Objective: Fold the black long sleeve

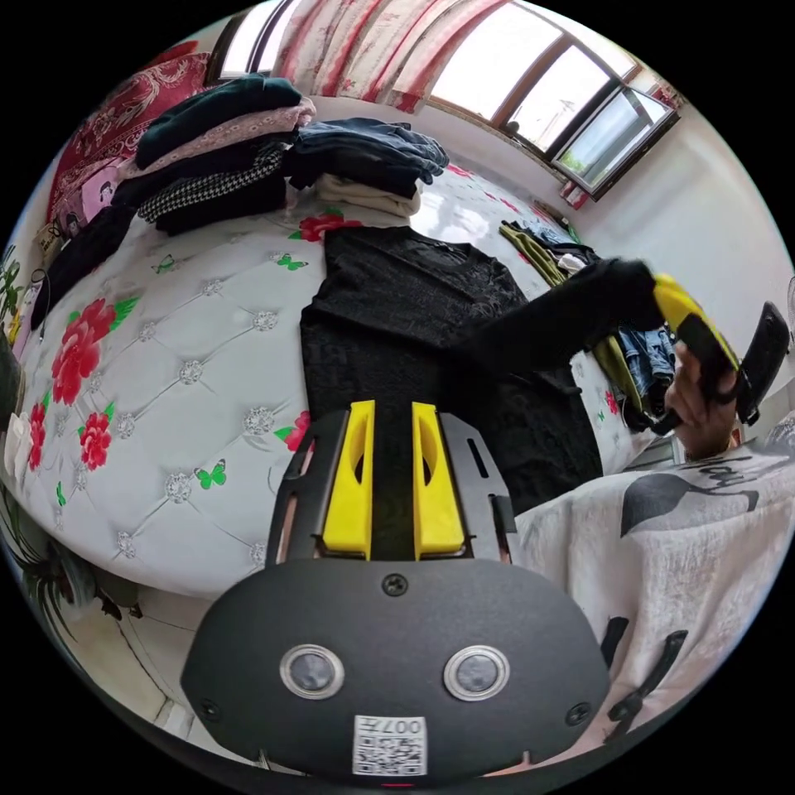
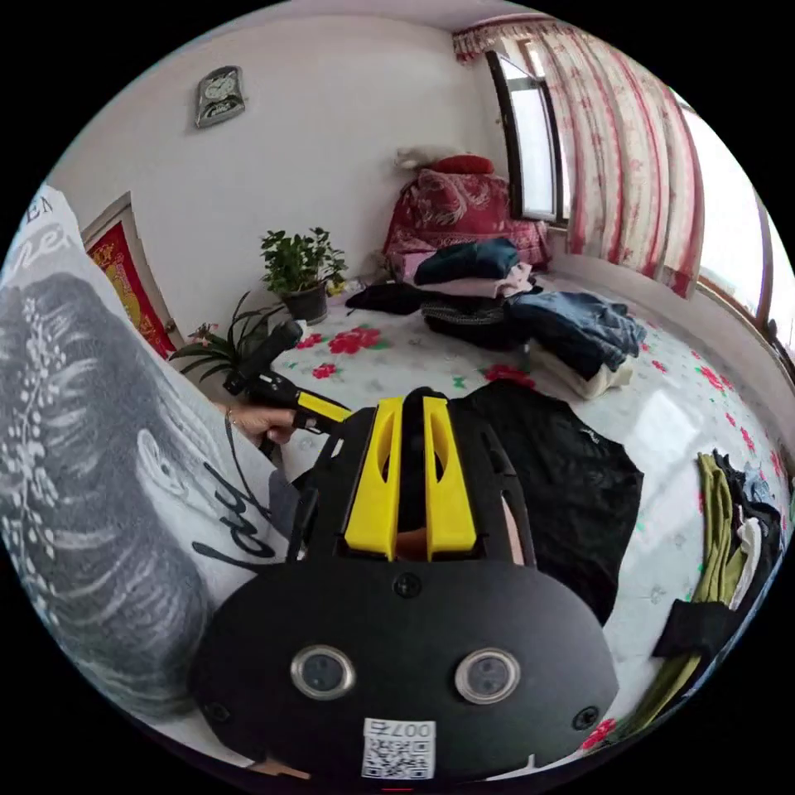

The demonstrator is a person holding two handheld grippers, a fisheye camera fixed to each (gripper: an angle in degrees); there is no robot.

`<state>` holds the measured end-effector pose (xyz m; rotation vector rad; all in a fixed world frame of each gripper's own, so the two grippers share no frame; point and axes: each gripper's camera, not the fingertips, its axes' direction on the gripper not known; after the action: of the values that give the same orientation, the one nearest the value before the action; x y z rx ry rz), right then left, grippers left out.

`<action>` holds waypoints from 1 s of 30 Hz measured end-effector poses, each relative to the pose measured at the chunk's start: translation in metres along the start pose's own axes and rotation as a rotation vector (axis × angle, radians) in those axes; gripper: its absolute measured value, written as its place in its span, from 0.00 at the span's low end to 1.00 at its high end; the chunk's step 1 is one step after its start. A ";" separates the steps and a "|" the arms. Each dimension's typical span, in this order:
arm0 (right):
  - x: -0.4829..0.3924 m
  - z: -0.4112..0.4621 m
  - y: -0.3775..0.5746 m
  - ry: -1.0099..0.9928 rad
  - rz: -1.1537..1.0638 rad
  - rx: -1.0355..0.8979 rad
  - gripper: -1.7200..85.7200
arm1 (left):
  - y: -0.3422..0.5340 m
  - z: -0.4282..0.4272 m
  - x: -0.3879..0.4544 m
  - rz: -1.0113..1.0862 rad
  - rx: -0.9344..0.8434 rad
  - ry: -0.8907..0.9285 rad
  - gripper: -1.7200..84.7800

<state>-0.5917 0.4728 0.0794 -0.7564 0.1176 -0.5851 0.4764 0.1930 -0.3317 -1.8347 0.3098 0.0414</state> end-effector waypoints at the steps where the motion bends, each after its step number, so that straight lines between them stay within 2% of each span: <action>1: -0.007 0.023 0.008 -0.113 -0.014 -0.115 0.05 | 0.001 0.001 -0.001 0.004 -0.007 0.004 0.10; 2: -0.010 0.039 0.016 -0.208 -0.016 -0.205 0.05 | 0.002 0.003 -0.004 0.016 -0.021 0.013 0.11; 4: -0.006 0.048 0.022 -0.264 -0.014 -0.273 0.05 | 0.002 0.007 -0.006 0.048 -0.050 0.040 0.12; 7: 0.021 0.043 0.027 -0.193 0.055 -0.268 0.06 | -0.001 0.011 -0.004 0.083 -0.073 0.080 0.14; 12: 0.083 0.045 0.039 0.064 0.145 -0.324 0.08 | -0.004 0.030 0.015 0.169 -0.174 0.135 0.17; 14: 0.121 0.056 0.050 0.154 0.213 -0.395 0.09 | 0.000 0.042 0.034 0.252 -0.242 0.072 0.14; 17: 0.162 0.072 0.055 0.192 0.274 -0.467 0.10 | 0.008 0.058 0.061 0.392 -0.301 -0.123 0.03; 21: 0.193 0.096 0.054 0.203 0.282 -0.539 0.11 | -0.005 0.021 0.084 0.517 -0.195 -0.228 0.01; 24: 0.207 0.109 0.064 0.172 0.250 -0.652 0.11 | -0.003 -0.026 0.109 0.718 -0.102 -0.341 0.02; 26: 0.212 0.107 0.085 0.148 0.200 -0.745 0.11 | 0.009 -0.034 0.121 0.831 -0.131 -0.347 0.04; 27: 0.212 0.102 0.088 0.139 0.187 -0.741 0.11 | 0.016 -0.031 0.123 0.840 -0.170 -0.333 0.06; 30: 0.219 0.080 0.094 0.108 0.171 -0.750 0.10 | 0.029 -0.012 0.111 0.696 -0.283 -0.280 0.08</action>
<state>-0.3415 0.4581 0.0971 -1.4235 0.5158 -0.4106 0.5748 0.1531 -0.3759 -1.8823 0.7578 0.8514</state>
